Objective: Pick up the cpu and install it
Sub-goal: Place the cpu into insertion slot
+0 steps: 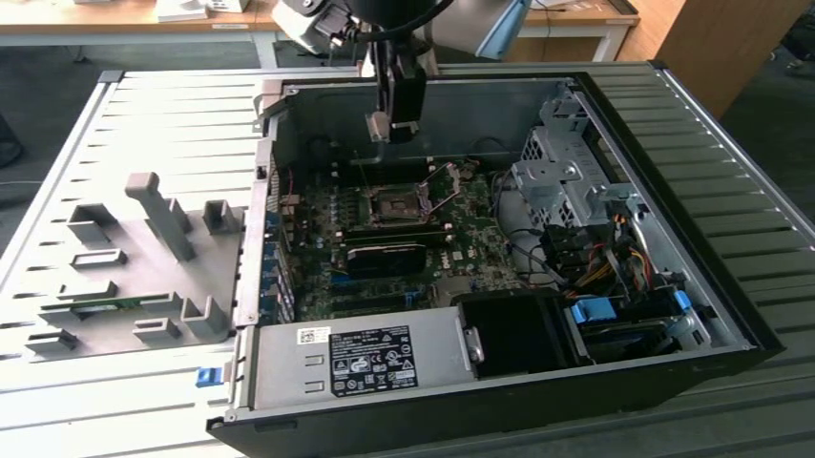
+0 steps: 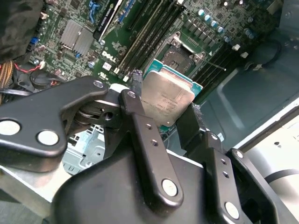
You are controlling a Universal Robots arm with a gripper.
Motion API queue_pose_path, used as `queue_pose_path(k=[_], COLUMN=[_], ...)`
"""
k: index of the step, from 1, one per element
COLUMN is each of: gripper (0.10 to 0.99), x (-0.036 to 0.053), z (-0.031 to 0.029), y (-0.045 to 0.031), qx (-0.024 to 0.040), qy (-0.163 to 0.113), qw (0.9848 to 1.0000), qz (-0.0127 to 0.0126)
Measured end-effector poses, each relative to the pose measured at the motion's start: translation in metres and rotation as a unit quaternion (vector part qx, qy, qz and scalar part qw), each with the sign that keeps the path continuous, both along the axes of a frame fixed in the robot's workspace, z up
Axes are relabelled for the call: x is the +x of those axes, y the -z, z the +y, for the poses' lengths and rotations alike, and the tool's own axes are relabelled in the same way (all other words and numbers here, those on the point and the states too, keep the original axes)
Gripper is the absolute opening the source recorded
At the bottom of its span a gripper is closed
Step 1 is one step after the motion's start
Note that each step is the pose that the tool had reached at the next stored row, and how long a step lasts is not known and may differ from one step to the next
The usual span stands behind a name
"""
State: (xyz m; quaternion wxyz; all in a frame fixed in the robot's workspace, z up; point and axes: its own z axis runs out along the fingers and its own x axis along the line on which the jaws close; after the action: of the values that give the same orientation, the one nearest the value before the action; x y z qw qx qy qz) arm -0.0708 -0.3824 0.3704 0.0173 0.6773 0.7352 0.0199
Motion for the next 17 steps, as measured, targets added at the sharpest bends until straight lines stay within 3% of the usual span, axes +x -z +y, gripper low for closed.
queue_pose_path(k=[17], gripper=[0.541], x=[-0.0001], z=[0.0000], y=[0.0116], qx=[-0.0002], qy=[0.000], qw=[1.0000], qz=[0.0000])
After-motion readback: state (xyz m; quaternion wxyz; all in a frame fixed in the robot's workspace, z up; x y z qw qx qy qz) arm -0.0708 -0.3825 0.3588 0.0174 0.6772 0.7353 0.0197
